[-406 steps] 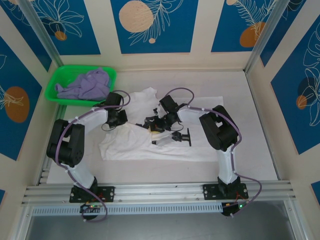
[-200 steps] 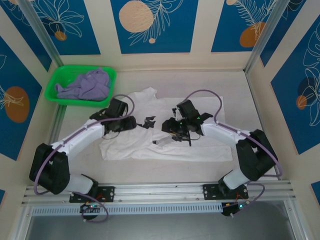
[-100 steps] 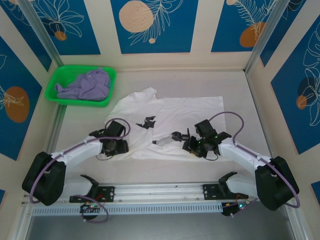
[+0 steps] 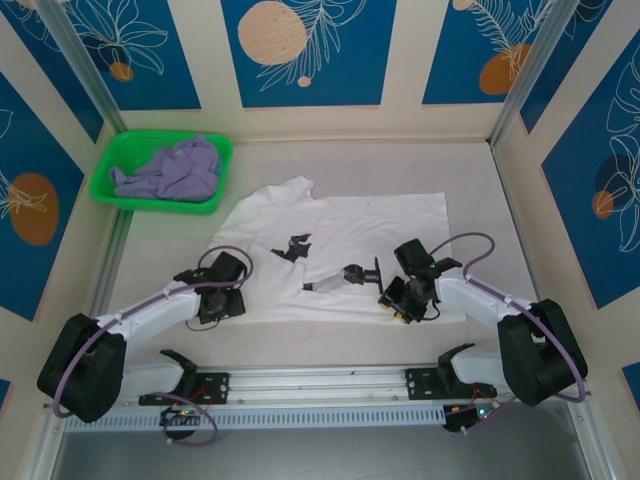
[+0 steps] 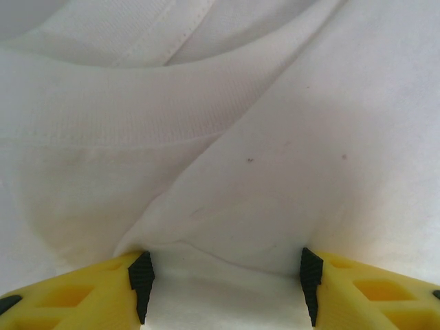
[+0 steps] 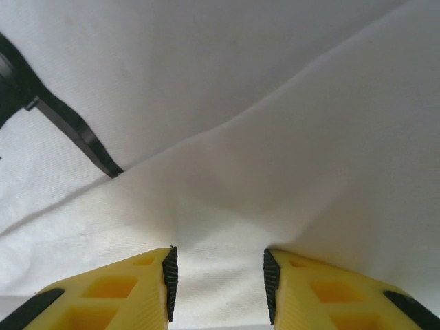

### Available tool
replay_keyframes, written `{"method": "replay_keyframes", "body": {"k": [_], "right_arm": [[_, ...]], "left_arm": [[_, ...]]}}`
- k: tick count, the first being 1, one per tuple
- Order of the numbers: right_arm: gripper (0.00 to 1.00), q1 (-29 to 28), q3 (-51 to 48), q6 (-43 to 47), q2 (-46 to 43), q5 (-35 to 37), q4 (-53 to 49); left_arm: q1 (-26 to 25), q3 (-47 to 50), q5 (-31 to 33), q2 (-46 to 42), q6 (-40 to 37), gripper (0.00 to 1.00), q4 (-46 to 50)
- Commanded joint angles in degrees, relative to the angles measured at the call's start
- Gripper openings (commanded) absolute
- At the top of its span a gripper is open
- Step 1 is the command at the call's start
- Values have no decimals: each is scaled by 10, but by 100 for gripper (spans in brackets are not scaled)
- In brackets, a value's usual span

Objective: Fold and stack the t-shirts

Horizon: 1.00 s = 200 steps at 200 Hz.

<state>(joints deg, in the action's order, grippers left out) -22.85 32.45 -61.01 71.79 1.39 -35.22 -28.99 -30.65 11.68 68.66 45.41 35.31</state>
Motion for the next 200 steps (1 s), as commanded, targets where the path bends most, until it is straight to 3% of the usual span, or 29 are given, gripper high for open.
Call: {"method": "replay_keyframes", "body": {"k": [1, 30, 64, 97, 110, 137, 178, 200], "right_arm": [[42, 3, -13, -27, -14, 14, -65], [42, 4, -20, -19, -39, -16, -77], [44, -3, -11, -24, -88, -3, -114], [51, -8, 60, 27, -172, 43, -119], [61, -5, 82, 59, -190, 46, -84], [68, 16, 131, 124, -153, 28, 34], [67, 63, 285, 197, 40, 37, 75], [67, 124, 327, 192, 123, 22, 112]], "left_arm": [[3, 11, 18, -26, 7, 61, 58], [2, 26, 11, -70, 16, 61, 66], [1, 19, -6, -94, 26, 61, 77], [2, -91, -17, -127, -1, 69, 84], [4, -156, -11, -109, -11, 78, 74], [22, -315, -41, 7, -52, 83, 42], [59, -581, -118, 263, -140, 94, 23], [74, -755, -121, 421, -187, 98, 67]]}}
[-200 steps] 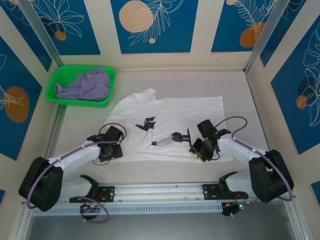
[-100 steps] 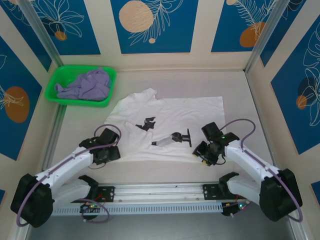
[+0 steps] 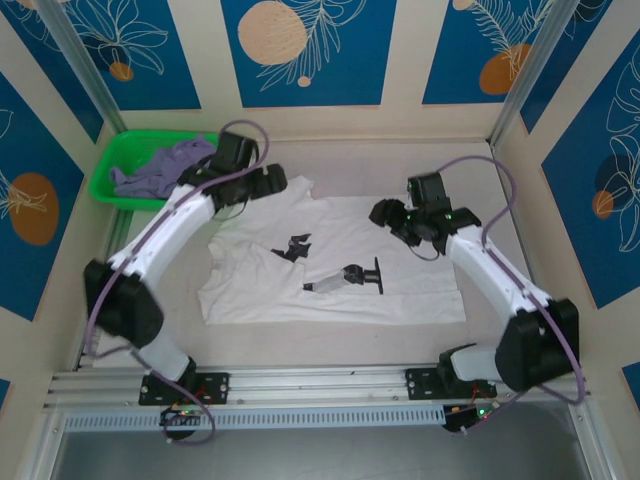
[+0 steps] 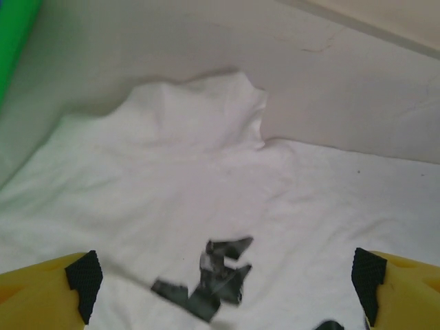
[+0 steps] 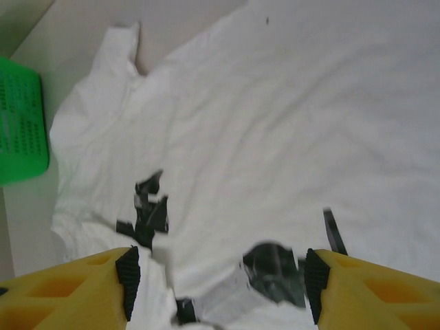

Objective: Fold and stack the t-shirts

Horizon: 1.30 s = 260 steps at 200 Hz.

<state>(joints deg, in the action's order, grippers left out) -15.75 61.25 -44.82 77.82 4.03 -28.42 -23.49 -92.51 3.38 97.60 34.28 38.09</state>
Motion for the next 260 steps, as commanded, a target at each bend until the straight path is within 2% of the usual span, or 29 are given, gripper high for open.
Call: {"method": "replay_keyframes", "body": {"k": [1, 38, 50, 66, 92, 117, 144, 171, 184, 213, 225, 260], "right_arm": [[67, 56, 41, 29, 66, -4, 44], [68, 151, 104, 19, 188, -17, 61], [68, 163, 124, 27, 217, 1, 59], [68, 176, 141, 34, 246, 5, 62], [68, 193, 148, 48, 272, 2, 74], [68, 215, 148, 54, 290, -10, 77], [68, 233, 146, 55, 301, -25, 79], [68, 243, 155, 60, 314, -36, 77], [66, 247, 176, 71, 330, -38, 63], [63, 255, 222, 90, 363, -24, 25], [62, 258, 245, 93, 376, -7, 5], [60, 272, 333, 109, 428, 38, -58]], "left_arm": [[20, -147, -39, 139, -78, 98, 42], [42, -479, -59, 406, -143, 97, 158], [51, -555, -71, 471, -155, 97, 165], [64, -607, -92, 527, -158, 93, 154], [77, -612, -121, 561, -166, 92, 120], [88, -613, -194, 590, -166, 92, 102], [92, -612, -221, 604, -176, 89, 107], [92, -611, -281, 617, -177, 80, 110], [92, -605, -289, 617, -179, 77, 108], [93, -594, -304, 614, -187, 57, 96], [93, -582, -308, 608, -190, 56, 84], [92, -542, -309, 586, -204, 43, 53]]}}
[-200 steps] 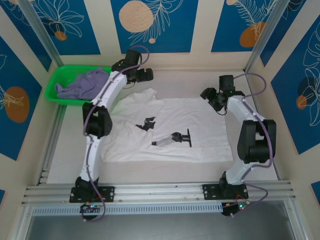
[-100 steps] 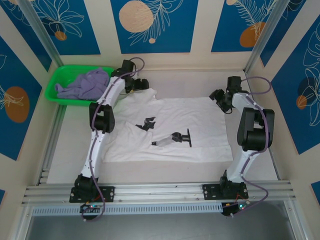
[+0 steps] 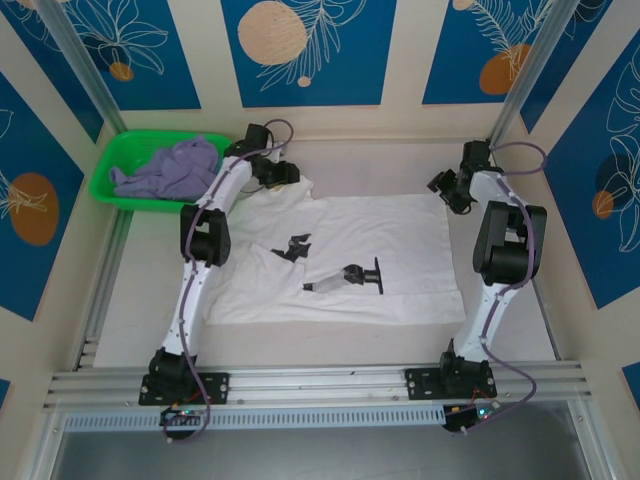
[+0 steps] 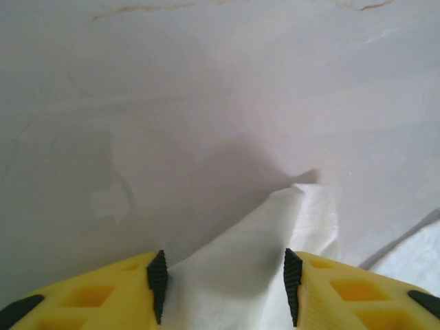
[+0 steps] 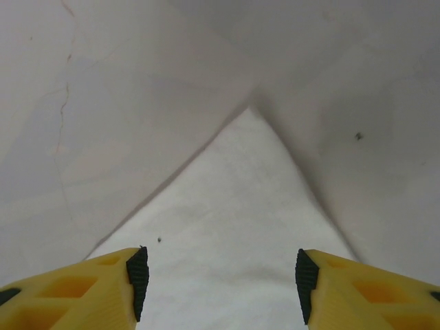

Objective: Fold and stack the t-shirts

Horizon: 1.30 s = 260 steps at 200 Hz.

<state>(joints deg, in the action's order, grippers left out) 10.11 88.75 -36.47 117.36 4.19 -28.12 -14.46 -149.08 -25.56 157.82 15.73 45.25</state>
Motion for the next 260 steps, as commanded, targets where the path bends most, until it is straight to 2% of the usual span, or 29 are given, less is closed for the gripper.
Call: {"method": "replay_keyframes", "body": {"k": [1, 11, 35, 56, 119, 176, 211, 239, 260], "right_arm": [[60, 13, 62, 26, 35, 38, -63], [59, 15, 87, 31, 54, 50, -83], [56, 14, 139, 54, 100, 28, -104], [50, 12, 182, 72, 138, 21, -130], [48, 6, 208, 97, 169, 25, -118], [40, -3, 237, 112, 202, 15, -126], [22, -5, 240, 119, 209, 11, -125], [6, -10, 233, 125, 202, 5, -118], [1, -16, 218, 136, 187, 3, -107]], "left_arm": [[1, 25, -19, -17, -18, 43, -19], [1, 31, -18, -21, -23, 38, -23], [1, 43, -16, -29, -31, 24, -30], [0, 72, -18, -44, -39, 22, -52], [-13, 134, -3, -81, -72, 20, -86], [-19, 154, 7, -96, -83, 14, -99], [-25, 211, 29, -132, -94, 8, -138], [-39, 320, 92, -204, -103, 3, -207], [-49, 415, 150, -266, -98, 1, -264]]}}
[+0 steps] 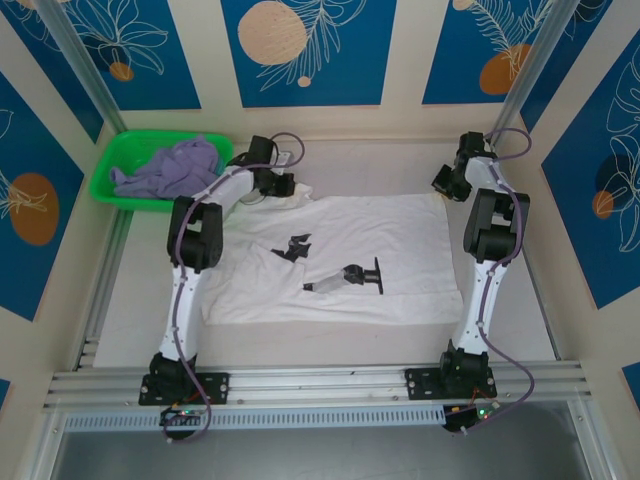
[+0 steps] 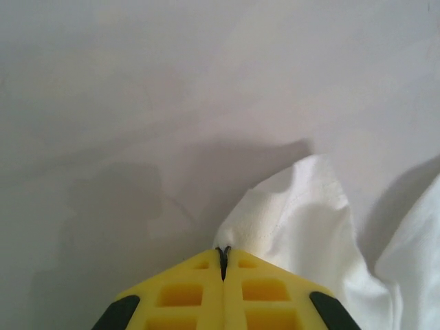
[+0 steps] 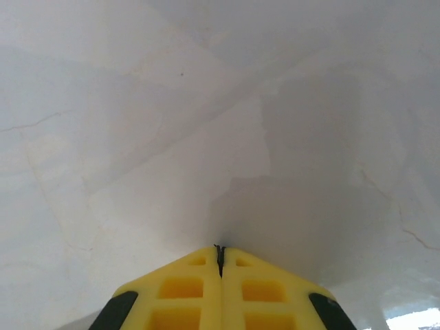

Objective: Fold and stack the t-shirts

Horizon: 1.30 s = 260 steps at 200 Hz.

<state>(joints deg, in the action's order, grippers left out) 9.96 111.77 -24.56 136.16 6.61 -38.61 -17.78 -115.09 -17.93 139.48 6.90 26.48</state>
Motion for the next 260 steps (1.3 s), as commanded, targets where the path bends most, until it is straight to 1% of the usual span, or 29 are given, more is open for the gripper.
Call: {"method": "replay_keyframes", "body": {"k": [1, 33, 48, 56, 85, 92, 99, 104, 110, 117, 122, 135, 149, 163, 170, 173, 181, 190, 202, 216, 218, 228, 235, 250, 260], "right_arm": [[1, -15, -14, 17, -1, -22, -2], [0, -19, -57, 24, -39, -40, 30], [0, -20, -77, 25, -55, -57, 46], [0, -20, -82, 24, -60, -65, 50], [0, -22, -99, 21, -72, -90, 64], [0, -22, -99, 22, -73, -92, 63], [0, -22, -100, 22, -74, -94, 62], [0, -22, -100, 21, -75, -96, 62], [0, -23, -102, 19, -77, -99, 63], [0, -22, -105, 17, -79, -106, 66], [0, -21, -107, 16, -82, -107, 67], [0, -22, -111, 15, -86, -111, 70], [0, -21, -112, 15, -90, -114, 70], [0, -18, -113, 12, -92, -119, 70], [0, -16, -114, 9, -94, -121, 71], [0, -15, -115, 10, -95, -122, 71], [0, -14, -115, 8, -96, -123, 71], [0, -13, -117, 7, -98, -126, 72], [0, -10, -120, 4, -100, -132, 75], [0, -10, -121, 1, -102, -137, 77], [0, -10, -121, 1, -102, -137, 76], [0, -9, -122, 1, -103, -137, 77], [0, -9, -122, 1, -103, -138, 77], [0, -9, -122, 1, -104, -142, 78], [0, -8, -123, 0, -104, -142, 78]], "left_arm": [[-17, 80, 75, -86, -10, 1, -78], [-44, 240, 168, -192, -18, 1, -159], [-64, 320, 207, -240, -26, 3, -210], [-76, 357, 223, -261, -28, 7, -233], [-128, 449, 283, -321, -32, 10, -268], [-147, 467, 317, -337, -40, 11, -276], [-169, 483, 365, -357, -45, 14, -285], [-182, 488, 384, -370, -48, 15, -284], [-191, 489, 388, -381, -46, 19, -272], [-197, 486, 383, -390, -34, 26, -252], [-198, 485, 375, -393, -24, 28, -234], [-207, 495, 364, -401, -2, 26, -200], [-225, 534, 396, -424, 16, 27, -192], [-239, 582, 419, -471, 47, 27, -198], [-240, 603, 425, -501, 63, 30, -202], [-240, 609, 429, -512, 72, 33, -203], [-240, 622, 451, -542, 94, 48, -198], [-236, 619, 469, -566, 114, 52, -178], [-223, 586, 463, -572, 140, 54, -129], [-201, 523, 445, -551, 202, 57, -36], [-196, 513, 437, -546, 210, 57, -24], [-180, 471, 405, -519, 254, 71, 35], [-168, 447, 379, -500, 285, 77, 68], [-141, 402, 306, -456, 328, 80, 109], [-119, 376, 268, -430, 337, 80, 118]]}}
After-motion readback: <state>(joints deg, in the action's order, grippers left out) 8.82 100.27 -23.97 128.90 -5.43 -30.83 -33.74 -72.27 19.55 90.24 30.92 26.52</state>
